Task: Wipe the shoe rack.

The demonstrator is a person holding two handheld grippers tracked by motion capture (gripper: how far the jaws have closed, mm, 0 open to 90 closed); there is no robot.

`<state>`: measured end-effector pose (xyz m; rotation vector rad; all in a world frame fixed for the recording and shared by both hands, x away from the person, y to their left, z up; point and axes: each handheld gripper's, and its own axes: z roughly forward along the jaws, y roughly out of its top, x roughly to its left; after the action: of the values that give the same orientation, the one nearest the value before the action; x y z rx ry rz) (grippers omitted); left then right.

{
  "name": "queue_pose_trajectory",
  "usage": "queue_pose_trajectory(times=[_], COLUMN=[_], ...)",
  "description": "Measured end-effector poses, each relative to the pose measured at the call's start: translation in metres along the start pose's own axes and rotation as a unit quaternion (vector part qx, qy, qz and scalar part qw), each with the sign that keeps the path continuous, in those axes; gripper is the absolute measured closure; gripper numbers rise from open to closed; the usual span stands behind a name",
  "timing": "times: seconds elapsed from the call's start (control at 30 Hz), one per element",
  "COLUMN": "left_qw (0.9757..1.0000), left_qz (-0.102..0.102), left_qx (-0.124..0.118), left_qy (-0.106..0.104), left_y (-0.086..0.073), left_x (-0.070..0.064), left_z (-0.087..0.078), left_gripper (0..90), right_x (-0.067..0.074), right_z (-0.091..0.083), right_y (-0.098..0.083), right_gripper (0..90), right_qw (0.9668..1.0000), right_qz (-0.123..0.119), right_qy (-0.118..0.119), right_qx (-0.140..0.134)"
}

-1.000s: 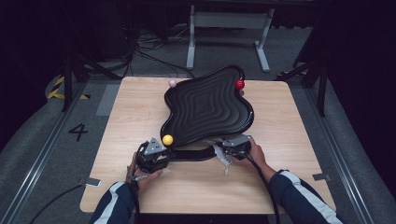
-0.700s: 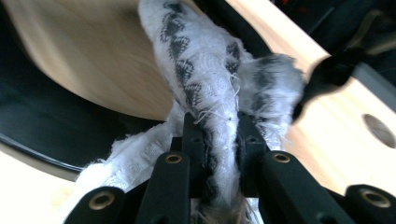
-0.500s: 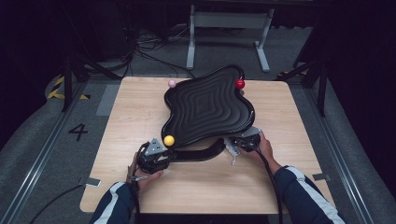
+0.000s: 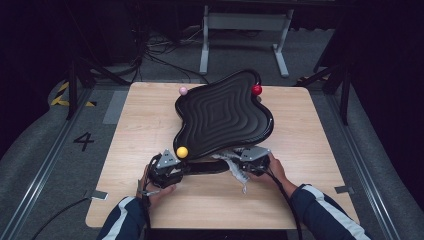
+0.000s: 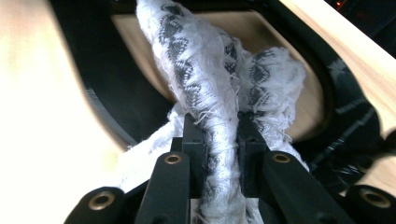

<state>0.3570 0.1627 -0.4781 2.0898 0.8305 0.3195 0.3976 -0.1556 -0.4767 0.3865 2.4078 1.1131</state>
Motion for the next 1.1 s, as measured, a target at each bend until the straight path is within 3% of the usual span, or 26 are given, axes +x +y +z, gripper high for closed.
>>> queue_pose_trajectory(times=[0.17, 0.3, 0.4, 0.47, 0.5, 0.57, 0.6, 0.73, 0.77, 0.87, 0.97, 1.03, 1.1], left_qw=[1.0, 1.0, 1.0, 1.0, 1.0, 1.0, 0.9999, 0.9996, 0.9996, 0.9996, 0.9996, 0.9997, 0.9996], left_qz=[-0.002, 0.005, 0.006, 0.006, 0.005, 0.002, 0.013, 0.023, 0.024, 0.022, 0.02, 0.013, 0.015], left_qx=[-0.001, -0.001, 0.002, 0.002, 0.002, 0.0, 0.004, 0.005, 0.0, 0.0, 0.005, -0.002, 0.0], left_qy=[0.0, -0.001, -0.001, -0.001, -0.002, -0.005, -0.011, -0.014, -0.017, -0.017, -0.018, -0.023, -0.025], left_y=[0.0, 0.0, 0.001, 0.001, 0.001, 0.001, 0.001, 0.004, 0.004, 0.004, 0.004, 0.004, 0.004], left_x=[0.0, 0.002, 0.001, 0.001, 0.001, 0.0, -0.001, -0.006, -0.006, -0.007, -0.006, -0.006, -0.006], left_z=[0.0, 0.0, 0.0, 0.0, 0.0, 0.001, 0.001, 0.004, 0.006, 0.006, 0.005, 0.006, 0.007], left_gripper=[71.7, 72.1, 72.1, 72.1, 72.1, 72.1, 72.0, 72.1, 72.1, 72.1, 71.9, 72.0, 71.8], right_x=[0.023, 0.025, 0.015, 0.005, -0.009, -0.013, -0.024, -0.035, -0.036, -0.04, -0.045, -0.045, -0.039], right_z=[0.003, 0.004, 0.003, 0.002, 0.0, 0.0, -0.002, -0.003, -0.004, -0.005, -0.008, -0.008, -0.007], right_y=[0.011, 0.012, 0.007, 0.002, -0.005, -0.007, -0.012, -0.019, -0.018, -0.02, -0.022, -0.022, -0.021], right_gripper=[78.5, 78.2, 78.2, 78.2, 78.2, 78.2, 78.1, 77.8, 77.9, 77.8, 78.0, 78.1, 77.8], right_qw=[0.9995, 0.9993, 0.9997, 0.9999, 0.9996, 0.9993, 0.9985, 0.9973, 0.9971, 0.9964, 0.9956, 0.9956, 0.997], right_qz=[-0.021, -0.026, -0.021, -0.011, 0.006, 0.01, 0.024, 0.028, 0.037, 0.031, 0.051, 0.053, 0.05], right_qy=[0.023, 0.023, 0.009, -0.009, -0.029, -0.035, -0.048, -0.068, -0.066, -0.079, -0.079, -0.077, -0.059], right_qx=[-0.009, -0.011, -0.007, -0.001, 0.004, 0.007, 0.008, 0.008, 0.008, 0.012, 0.007, 0.008, 0.005])
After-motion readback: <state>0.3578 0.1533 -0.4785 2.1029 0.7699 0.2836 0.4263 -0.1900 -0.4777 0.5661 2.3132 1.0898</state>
